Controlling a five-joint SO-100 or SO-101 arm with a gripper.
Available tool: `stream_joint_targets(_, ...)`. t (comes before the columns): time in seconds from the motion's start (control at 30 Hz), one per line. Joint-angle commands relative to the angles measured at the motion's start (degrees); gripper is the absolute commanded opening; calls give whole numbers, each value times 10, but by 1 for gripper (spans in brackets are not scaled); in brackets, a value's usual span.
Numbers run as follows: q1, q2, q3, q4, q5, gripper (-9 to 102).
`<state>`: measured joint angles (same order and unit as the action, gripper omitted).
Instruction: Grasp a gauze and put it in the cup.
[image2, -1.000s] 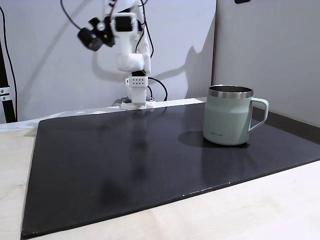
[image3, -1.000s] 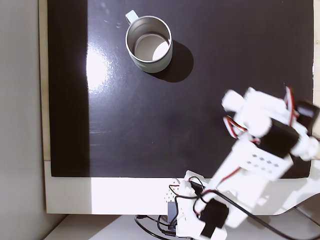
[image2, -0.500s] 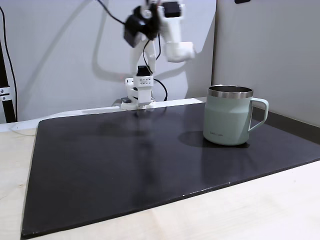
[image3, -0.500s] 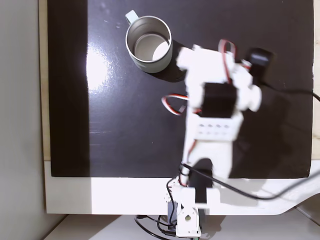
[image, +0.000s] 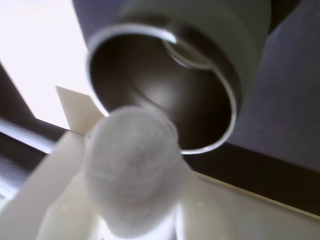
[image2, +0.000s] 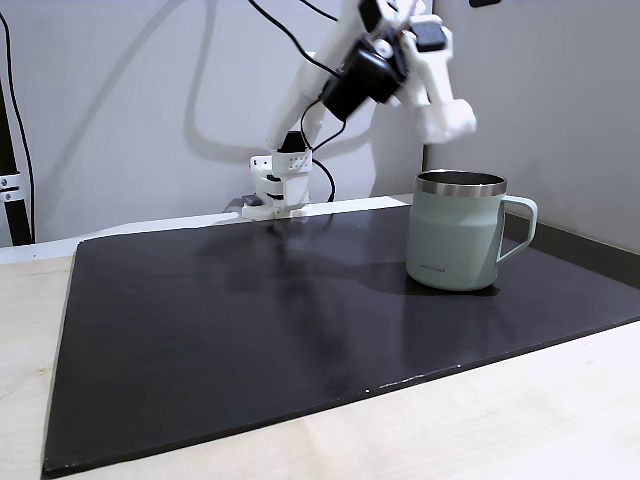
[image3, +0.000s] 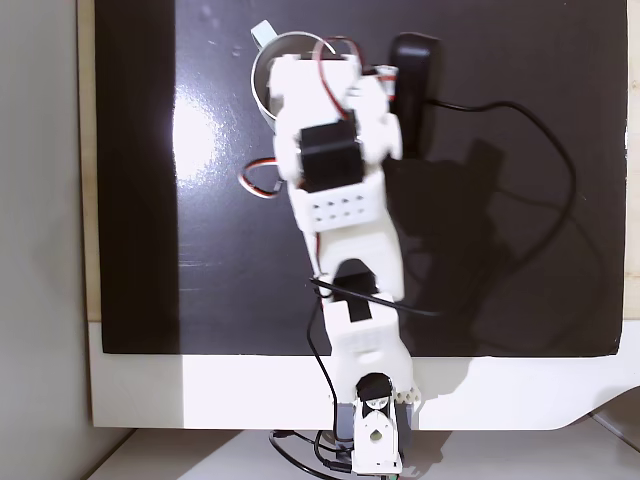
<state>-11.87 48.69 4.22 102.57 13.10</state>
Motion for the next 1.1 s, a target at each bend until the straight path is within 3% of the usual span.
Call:
stream_joint_targets(0.0, -12, -13, -48, -2, 4, 0)
stream_joint_targets(0.4, -28, -49, -63, 0, -1, 3)
stream_joint_targets(0.57, -30, -50, -64, 4, 0, 23)
stream_joint_targets(0.7, -32, -46, -64, 4, 2, 32)
stream_joint_targets(1.07, -33, -45, -63, 5, 0, 32)
